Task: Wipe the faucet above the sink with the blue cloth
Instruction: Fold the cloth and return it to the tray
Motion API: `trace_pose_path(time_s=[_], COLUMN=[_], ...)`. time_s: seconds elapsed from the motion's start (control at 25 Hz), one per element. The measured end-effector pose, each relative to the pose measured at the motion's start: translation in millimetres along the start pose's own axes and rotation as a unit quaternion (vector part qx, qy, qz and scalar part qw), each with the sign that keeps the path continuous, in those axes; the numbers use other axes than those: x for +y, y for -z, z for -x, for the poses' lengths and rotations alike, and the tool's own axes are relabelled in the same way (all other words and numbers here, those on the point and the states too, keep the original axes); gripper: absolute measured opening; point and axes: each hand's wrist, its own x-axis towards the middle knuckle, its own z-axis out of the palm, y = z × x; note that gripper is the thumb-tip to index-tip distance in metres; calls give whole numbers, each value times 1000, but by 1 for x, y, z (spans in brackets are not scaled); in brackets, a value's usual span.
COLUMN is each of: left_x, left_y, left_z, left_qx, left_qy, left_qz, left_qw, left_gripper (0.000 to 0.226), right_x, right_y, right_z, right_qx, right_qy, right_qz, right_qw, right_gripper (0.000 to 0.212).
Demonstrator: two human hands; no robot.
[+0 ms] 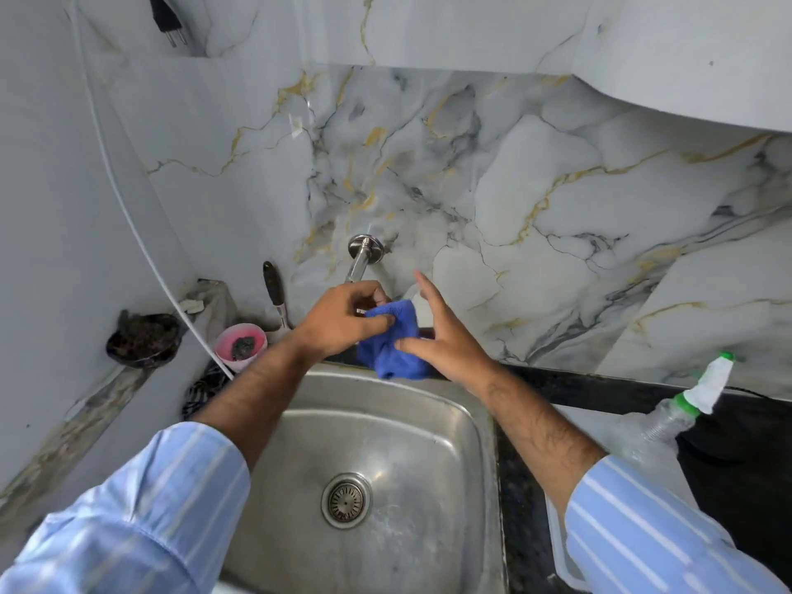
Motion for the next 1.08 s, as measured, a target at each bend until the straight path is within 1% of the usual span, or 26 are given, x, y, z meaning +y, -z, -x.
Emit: trace_pose_path(time_s=[0.04, 0.08, 0.16, 0.24, 0.28, 0.36, 0.44, 0.52, 0.6, 0.68, 0.76, 0.84, 0.88, 0.92, 0.96, 1.04, 1.08], left_x=[8, 17, 32, 42, 44, 41, 36, 28, 21, 18, 18, 15, 12, 12, 12, 13, 14], left_y=[2, 4, 2, -6, -11, -27, -54, -89, -130, -176, -223, -270, -291, -311, -329, -362, -375], left_z=[3, 7, 16, 25, 31, 42, 54, 64, 74, 84, 89, 86, 83, 79, 75, 66, 62], left_qx=[-19, -39, -62, -48, -29, 10, 28, 45, 50, 40, 36, 27, 20, 14, 4, -31, -54], left_qy=[-8, -13, -22, -11, 1, 46, 103, 160, 211, 249, 283, 304, 303, 294, 281, 237, 218], left_qz=[-4, -1, 30, 95, 132, 196, 227, 225, 224, 225, 199, 138, 100, 69, 46, -24, -81], left_qw=[1000, 999, 997, 994, 991, 979, 968, 960, 950, 941, 938, 942, 948, 953, 959, 971, 971], left_gripper=[14, 12, 12, 14, 15, 16, 15, 13, 22, 20, 13, 11, 12, 13, 13, 13, 15], right_x=[-1, -5, -9, -9, -6, 6, 21, 44, 73, 107, 142, 175, 190, 203, 215, 234, 242], right_y=[8, 16, 30, 41, 46, 58, 74, 93, 113, 133, 149, 165, 172, 179, 187, 199, 203], right_z=[2, 5, 15, 30, 40, 62, 87, 116, 151, 188, 219, 243, 252, 257, 261, 263, 262], right_qx=[-17, -43, -98, -139, -144, -130, -102, -97, -77, -31, 35, 122, 164, 193, 201, 193, 191], right_qy=[13, 17, -12, -58, -78, -116, -165, -221, -279, -318, -338, -352, -358, -361, -365, -369, -363], right_qz=[-5, 3, 10, -26, -46, -80, -106, -134, -169, -210, -225, -191, -149, -80, 16, 214, 262], right_qw=[1000, 999, 995, 988, 985, 981, 975, 961, 942, 924, 913, 908, 907, 909, 909, 883, 874], right_gripper=[84, 74, 53, 44, 39, 33, 29, 29, 27, 33, 38, 35, 29, 22, 20, 26, 28])
